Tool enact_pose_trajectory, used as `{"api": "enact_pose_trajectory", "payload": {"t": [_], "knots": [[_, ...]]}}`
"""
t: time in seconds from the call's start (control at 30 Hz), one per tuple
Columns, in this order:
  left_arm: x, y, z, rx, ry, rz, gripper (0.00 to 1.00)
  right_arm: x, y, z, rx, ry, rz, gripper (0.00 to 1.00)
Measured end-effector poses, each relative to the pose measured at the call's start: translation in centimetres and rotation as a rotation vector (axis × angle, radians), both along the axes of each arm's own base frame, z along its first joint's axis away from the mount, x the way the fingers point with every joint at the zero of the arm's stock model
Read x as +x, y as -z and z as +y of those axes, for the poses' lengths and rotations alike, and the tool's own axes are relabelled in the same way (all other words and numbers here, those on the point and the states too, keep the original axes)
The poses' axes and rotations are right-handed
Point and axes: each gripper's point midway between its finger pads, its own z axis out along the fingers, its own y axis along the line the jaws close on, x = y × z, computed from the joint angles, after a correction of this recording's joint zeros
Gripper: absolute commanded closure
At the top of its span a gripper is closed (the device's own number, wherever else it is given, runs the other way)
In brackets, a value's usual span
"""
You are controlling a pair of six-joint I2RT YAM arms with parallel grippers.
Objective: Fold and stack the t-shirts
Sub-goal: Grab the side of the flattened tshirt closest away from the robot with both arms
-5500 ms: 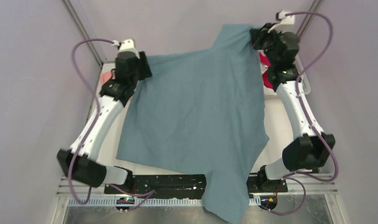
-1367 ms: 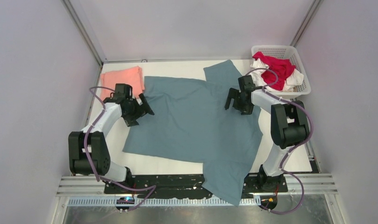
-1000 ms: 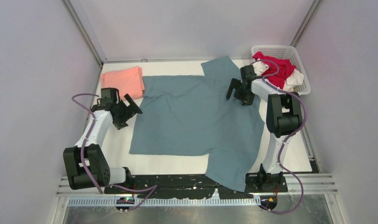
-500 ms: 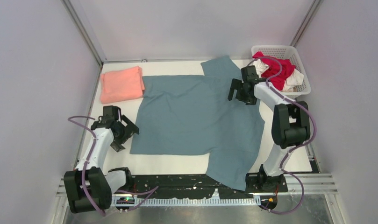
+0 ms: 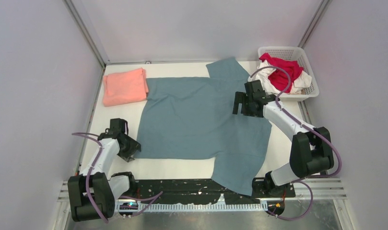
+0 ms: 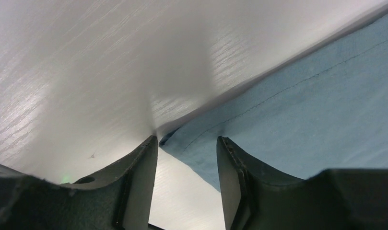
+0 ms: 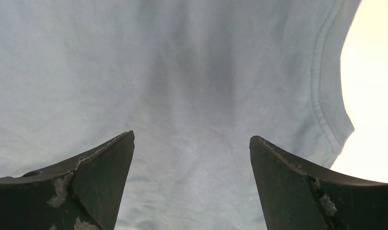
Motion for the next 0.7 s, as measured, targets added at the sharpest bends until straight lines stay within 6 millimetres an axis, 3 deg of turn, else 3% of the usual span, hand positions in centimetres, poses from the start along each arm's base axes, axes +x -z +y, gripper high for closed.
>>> {"api": "enact_pose_trajectory", "payload": {"t": [0.17,0.23,0.27,0.43,0.57,0.7], "knots": [[0.5,0.2,-0.4,-0.005,0.003,-0.005,0.66,-1.1,-0.8,-0.7,-0.012,0.012,-0.018,0.05],[0.6,0.3,-0.4,-0.005,0.005,-0.005,0.83,-1.4,-1.6,-0.8,-0.009,0.015,-0.043,0.05],[0.6,0.3,-0.4,-0.007,0.004,-0.003,0.97,-1.5,-2.0,-0.9,-0.006,0.015,-0.053,0.05],[1.4,0.5,-0.7,-0.024,0.011,-0.018,1.0,-2.9,-3.5,-0.7,-0.016,-0.03,-0.084,0.05],[1.7,0.4,-0.8,-0.024,0.019,-0.031,1.0,-5.7,-4.0,2.8,-0.041,-0.22,-0.066,0.03],[1.7,0.4,-0.8,-0.021,0.026,-0.035,1.0,-12.3,-3.2,9.4,0.007,-0.572,0.043,0.02]]}}
